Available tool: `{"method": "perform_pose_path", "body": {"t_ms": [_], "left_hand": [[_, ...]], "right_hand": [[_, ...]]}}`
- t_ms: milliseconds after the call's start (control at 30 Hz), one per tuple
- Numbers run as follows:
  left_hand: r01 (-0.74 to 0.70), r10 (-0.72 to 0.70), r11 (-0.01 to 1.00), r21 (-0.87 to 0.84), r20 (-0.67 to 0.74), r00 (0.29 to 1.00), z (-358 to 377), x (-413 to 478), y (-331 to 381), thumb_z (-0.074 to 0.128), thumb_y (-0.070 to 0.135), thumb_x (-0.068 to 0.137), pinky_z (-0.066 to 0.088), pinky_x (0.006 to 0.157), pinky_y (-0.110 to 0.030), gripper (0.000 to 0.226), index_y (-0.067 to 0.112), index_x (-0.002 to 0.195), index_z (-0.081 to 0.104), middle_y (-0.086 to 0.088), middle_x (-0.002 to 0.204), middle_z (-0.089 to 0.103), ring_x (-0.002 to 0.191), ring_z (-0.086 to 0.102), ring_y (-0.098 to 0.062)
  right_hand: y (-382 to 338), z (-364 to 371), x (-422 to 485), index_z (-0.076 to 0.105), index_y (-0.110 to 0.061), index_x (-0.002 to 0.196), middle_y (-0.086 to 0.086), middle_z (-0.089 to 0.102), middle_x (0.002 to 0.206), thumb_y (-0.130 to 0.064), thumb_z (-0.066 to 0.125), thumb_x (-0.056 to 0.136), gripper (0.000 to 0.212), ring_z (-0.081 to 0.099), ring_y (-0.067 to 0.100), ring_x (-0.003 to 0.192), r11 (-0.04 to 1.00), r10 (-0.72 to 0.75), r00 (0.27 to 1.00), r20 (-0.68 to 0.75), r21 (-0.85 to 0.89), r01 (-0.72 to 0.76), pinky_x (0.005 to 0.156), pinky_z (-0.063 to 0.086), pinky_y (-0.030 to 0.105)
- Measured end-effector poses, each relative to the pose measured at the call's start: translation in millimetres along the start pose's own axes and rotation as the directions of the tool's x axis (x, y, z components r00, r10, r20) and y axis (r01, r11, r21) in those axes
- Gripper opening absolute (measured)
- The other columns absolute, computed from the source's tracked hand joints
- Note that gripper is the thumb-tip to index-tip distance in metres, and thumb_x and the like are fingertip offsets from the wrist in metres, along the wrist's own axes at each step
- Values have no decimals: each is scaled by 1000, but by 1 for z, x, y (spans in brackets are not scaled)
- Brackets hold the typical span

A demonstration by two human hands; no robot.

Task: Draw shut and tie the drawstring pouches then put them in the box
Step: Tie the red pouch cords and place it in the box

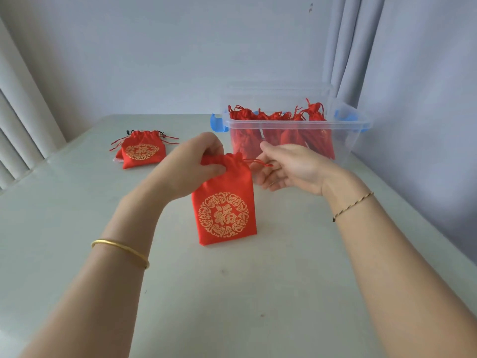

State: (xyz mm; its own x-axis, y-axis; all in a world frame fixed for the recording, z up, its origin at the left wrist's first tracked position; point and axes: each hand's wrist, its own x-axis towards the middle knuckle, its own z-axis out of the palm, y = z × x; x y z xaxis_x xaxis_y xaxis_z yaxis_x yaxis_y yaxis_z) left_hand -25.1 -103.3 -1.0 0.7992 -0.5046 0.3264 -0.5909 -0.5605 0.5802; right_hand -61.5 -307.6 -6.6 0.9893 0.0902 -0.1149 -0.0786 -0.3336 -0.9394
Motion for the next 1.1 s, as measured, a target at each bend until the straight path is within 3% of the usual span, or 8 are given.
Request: {"method": "perform_pose_path", "body": {"t_ms": [100,267,367,467,600,767,900,1100], "left_hand": [[4,-4,1000,7,-4,1000,-1,0,1,63,10,84,44,67,-25,17,16,94,51,6,83,55,74,53,-14],[11,-11,1000,3,-11,1000,-1,3,-3,64,13,85,42,63,-20,19,21,95,49,11,85,53,73,52,-9],[82,-80,996,-45,27,996,-2,4,-7,66,20,84,45,63,-18,30,28,107,49,14,92,52,78,54,-3],[171,-166,983,-69,70,984,-7,4,-15,68,26,83,51,67,-26,41,29,117,47,11,98,55,83,60,-10],[201,-199,979,-26,65,978,-12,4,-23,64,17,85,52,65,-31,22,17,107,58,2,83,68,76,65,-20],[188,-188,982,-10,2,982,-16,1,-23,60,5,84,46,57,-21,17,19,82,69,0,74,69,67,62,-11],[206,-205,978,24,-35,978,-18,0,-26,63,11,84,52,67,-37,15,23,80,71,-3,72,67,70,61,-20],[246,-245,969,-9,-139,959,-19,2,-29,63,16,84,50,68,-36,9,18,80,71,0,64,61,66,55,-21]], "right_hand": [[0,-6,0,64,-10,82,2,59,65,-42,35,98,46,53,15,62,999,-25,998,59,47,23,65,46,27],[1,-6,0,56,-12,71,1,53,63,-20,45,97,29,49,12,57,997,-75,995,68,4,75,61,43,24],[-1,-8,-1,54,-12,71,5,59,70,-18,46,97,27,56,15,63,993,-105,994,12,47,104,67,48,29],[-3,-10,-3,54,-13,73,6,65,77,-18,46,97,26,65,17,71,988,-109,994,-16,105,110,75,53,35],[-4,-11,-4,53,-12,74,10,65,82,-16,44,97,24,65,22,73,986,-82,996,-37,144,87,73,55,37],[-3,-16,-7,53,-11,75,11,65,84,-15,43,98,26,64,26,75,986,-65,995,-74,146,75,71,56,37],[-2,-23,-10,53,-11,75,12,65,83,-15,43,98,25,65,30,81,991,-35,994,-107,128,49,73,54,38],[1,-30,-12,56,-11,75,8,65,79,-17,48,96,23,68,22,74,999,-16,983,-184,47,25,65,54,30]]}}
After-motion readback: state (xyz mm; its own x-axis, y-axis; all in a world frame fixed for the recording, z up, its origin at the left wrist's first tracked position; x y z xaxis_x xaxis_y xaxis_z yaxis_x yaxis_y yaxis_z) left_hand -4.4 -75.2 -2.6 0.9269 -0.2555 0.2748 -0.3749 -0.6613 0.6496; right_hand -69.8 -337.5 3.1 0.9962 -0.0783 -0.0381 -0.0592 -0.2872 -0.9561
